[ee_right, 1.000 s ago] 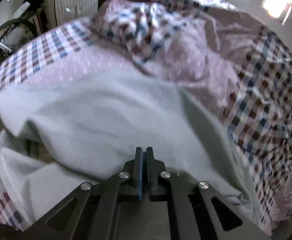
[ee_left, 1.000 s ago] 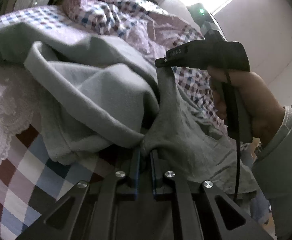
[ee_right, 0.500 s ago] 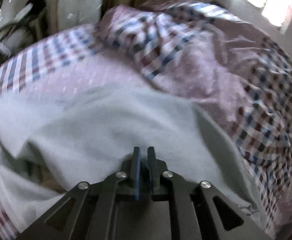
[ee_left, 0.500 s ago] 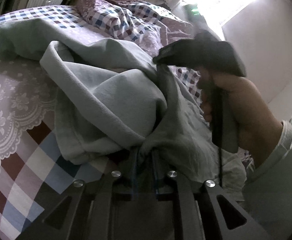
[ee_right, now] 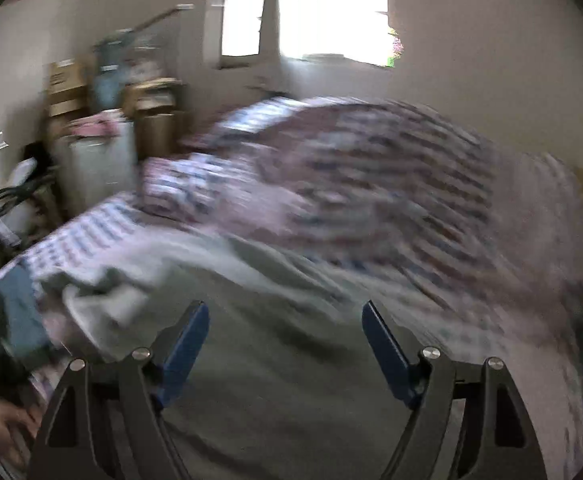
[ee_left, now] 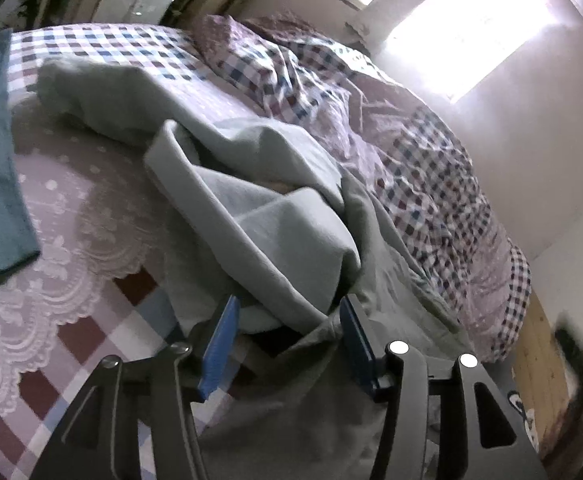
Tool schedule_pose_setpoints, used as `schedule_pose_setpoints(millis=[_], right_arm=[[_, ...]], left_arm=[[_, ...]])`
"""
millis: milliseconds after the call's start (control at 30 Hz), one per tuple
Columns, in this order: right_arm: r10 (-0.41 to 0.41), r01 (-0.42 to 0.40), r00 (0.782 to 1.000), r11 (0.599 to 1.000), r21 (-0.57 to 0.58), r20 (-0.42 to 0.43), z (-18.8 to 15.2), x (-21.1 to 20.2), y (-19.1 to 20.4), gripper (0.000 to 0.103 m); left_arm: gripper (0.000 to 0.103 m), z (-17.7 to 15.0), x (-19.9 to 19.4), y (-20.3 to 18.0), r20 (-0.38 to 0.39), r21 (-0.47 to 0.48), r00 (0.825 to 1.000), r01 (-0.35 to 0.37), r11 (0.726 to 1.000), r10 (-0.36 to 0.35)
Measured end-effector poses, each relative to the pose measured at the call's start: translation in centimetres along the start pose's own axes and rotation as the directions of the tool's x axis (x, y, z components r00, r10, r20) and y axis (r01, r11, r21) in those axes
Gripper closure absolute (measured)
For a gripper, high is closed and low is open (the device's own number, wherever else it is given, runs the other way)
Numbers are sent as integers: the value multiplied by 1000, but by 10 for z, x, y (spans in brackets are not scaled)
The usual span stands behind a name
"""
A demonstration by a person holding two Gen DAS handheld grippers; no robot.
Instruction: Fold clothes
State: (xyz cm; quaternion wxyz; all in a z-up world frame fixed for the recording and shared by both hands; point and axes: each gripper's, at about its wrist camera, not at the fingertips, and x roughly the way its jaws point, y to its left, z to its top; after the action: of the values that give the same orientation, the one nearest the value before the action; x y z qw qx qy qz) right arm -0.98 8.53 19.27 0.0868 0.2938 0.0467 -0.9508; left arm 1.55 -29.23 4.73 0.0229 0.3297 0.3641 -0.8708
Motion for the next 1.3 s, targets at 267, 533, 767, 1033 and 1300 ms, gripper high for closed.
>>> schedule_pose_setpoints(millis=[267, 533, 767, 1033, 1300], right_arm=[[0, 30, 998, 863, 504, -60, -150, -66, -118, 21], [-16, 23, 1000, 844, 536, -18, -201, -93, -102, 21], [28, -45, 998, 911, 410, 47, -192, -99, -44, 21], [118, -134, 990, 961, 242, 79, -196, -100, 65, 21], [182, -186, 982, 980, 70, 55, -210, -90, 150, 21]], left_arm=[[35, -17, -23, 0, 51, 56, 998, 36, 998, -39], [28, -66, -64, 9, 32, 166, 999, 5, 986, -11], [20, -110, -113, 60, -64, 22, 997, 40, 999, -38], [19, -144, -153, 123, -138, -100, 990, -56, 993, 41], [19, -177, -160, 140, -219, -152, 976, -15, 988, -19]])
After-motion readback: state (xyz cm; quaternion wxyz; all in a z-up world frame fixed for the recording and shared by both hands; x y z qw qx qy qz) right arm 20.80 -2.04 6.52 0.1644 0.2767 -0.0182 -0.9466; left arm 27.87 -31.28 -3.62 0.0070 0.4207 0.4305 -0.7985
